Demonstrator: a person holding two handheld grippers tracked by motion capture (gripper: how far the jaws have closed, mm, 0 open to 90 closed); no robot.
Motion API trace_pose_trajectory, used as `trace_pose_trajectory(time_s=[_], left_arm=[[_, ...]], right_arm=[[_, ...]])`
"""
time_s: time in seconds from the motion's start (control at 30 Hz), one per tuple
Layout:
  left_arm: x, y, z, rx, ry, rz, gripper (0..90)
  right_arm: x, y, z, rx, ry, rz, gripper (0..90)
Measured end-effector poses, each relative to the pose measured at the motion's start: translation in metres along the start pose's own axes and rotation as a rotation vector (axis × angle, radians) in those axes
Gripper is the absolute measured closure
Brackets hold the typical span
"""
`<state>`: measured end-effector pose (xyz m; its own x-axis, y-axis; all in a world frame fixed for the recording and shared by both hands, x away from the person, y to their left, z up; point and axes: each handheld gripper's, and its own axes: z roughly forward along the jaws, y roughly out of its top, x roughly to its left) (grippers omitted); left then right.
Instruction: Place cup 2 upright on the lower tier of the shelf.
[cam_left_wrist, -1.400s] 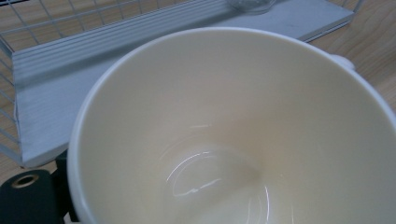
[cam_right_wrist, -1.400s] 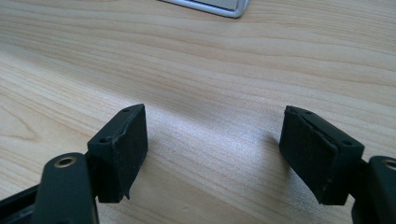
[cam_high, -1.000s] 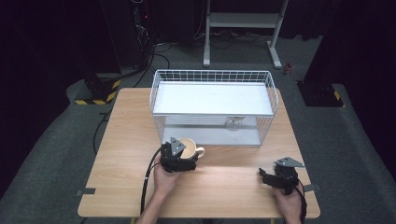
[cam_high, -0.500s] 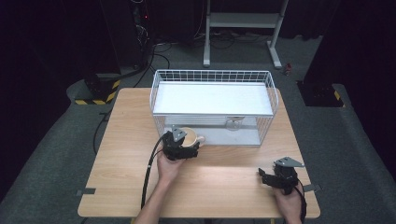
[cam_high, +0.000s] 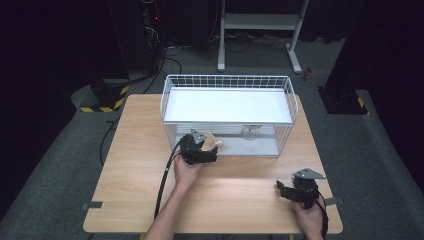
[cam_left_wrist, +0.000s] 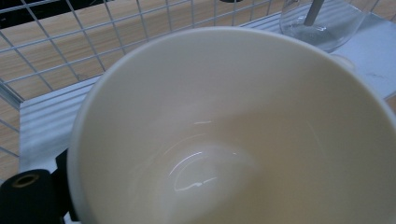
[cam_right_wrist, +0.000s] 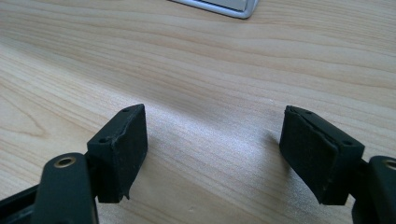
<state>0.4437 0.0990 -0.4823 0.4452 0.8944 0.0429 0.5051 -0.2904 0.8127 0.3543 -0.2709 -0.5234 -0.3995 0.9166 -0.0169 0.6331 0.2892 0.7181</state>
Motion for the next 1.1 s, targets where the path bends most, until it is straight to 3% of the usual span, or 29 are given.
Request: trace_pose_trajectory(time_s=[0.17, 0.3, 0.57, 0.8, 0.9, 0.97, 1.1], left_arm=[[0.003, -0.004, 0.006, -0.040, -0.013, -0.039, 8.9], [0.004, -0.003, 0.011, -0.068, -0.005, -0.039, 9.0], [0.004, -0.004, 0.013, -0.079, -0.010, -0.046, 9.0], [0.003, -0.006, 0.021, -0.099, 0.005, -0.027, 8.5], [0.003, -0.009, 0.027, -0.057, 0.013, -0.004, 7.0], [0.005, -0.009, 0.028, -0.048, -0.006, -0.045, 6.5], [0.003, -0.009, 0.028, -0.045, 0.004, -0.060, 6.4]], right_arm=[[0.000, 0.000, 0.000, 0.000, 0.000, -0.002, 23.4], [0.000, 0.000, 0.000, -0.001, 0.002, -0.002, 23.4], [0.000, 0.000, 0.000, 0.000, 0.000, -0.002, 23.3], [0.000, 0.000, 0.000, 0.001, 0.002, 0.000, 23.3], [0.001, 0.000, 0.000, 0.001, 0.002, 0.004, 23.4], [0.001, 0.000, 0.000, 0.001, 0.002, 0.004, 23.4], [0.001, 0.000, 0.000, 0.000, 0.001, 0.003, 23.3]])
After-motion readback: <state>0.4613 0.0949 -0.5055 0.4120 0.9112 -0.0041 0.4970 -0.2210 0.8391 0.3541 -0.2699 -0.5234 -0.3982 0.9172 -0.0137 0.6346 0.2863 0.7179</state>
